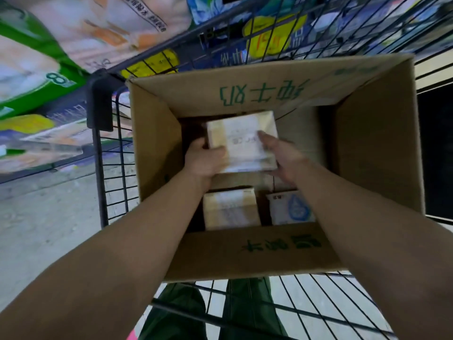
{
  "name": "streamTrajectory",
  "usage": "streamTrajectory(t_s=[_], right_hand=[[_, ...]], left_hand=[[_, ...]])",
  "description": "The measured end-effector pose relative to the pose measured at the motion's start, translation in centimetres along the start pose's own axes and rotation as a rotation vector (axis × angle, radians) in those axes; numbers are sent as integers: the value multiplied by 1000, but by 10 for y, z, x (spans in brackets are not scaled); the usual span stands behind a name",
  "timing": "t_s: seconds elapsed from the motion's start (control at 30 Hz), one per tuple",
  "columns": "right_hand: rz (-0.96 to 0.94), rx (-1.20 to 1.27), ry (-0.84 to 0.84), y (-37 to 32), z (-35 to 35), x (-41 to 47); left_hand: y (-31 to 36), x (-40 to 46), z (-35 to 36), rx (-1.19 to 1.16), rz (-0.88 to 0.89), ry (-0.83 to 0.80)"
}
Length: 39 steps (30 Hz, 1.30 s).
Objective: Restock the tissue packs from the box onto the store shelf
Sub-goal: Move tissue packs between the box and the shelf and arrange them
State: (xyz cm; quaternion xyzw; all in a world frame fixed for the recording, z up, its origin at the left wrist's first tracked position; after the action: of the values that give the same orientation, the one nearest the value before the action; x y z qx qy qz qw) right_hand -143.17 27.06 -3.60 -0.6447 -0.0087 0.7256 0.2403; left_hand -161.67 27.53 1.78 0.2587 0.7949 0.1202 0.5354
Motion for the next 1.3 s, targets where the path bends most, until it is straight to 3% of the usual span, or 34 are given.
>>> streamTrajectory(t_s=[0.17,0.4,0.5,0.67,0.9,1.07,1.2,1.3], right_hand=[[-47,2,4,-8,-8,-7],[324,-196,-127,88,-15,-13],[369,-241,-117,105,-13,-23],[338,-165,-147,78,-8,-23],[10,-74,-47,-1,3,-46],[-40,-93,-57,-19,12,-105],[-137,-79,-96,-37,35,-171],[-294,-108,-102,-53,73,-233]], left_hand=[[-2,-1,1,11,-29,-79],[-109,-31,27,32,-505,-248],[-132,-29,27,84,-550,-230],[-97,-14,16,121,-376,-130],[-16,-13,-3,-43,-137,-94],[2,-52,-16,-136,-100,-233],[42,-96,-36,-134,136,-395],[69,-136,-91,-85,314,-371]])
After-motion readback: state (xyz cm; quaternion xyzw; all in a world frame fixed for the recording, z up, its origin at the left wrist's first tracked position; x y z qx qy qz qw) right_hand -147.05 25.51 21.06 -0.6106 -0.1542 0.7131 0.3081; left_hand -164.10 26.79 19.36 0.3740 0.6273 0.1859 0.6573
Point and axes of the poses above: each hand's wrist, its own x-axis towards the middle knuckle, its own z-axis out of the palm, y = z × x, the point moved 8 cm from there along x, towards the middle knuckle, and after that the axes turned 12 degrees about x, right-handed, at the moved point
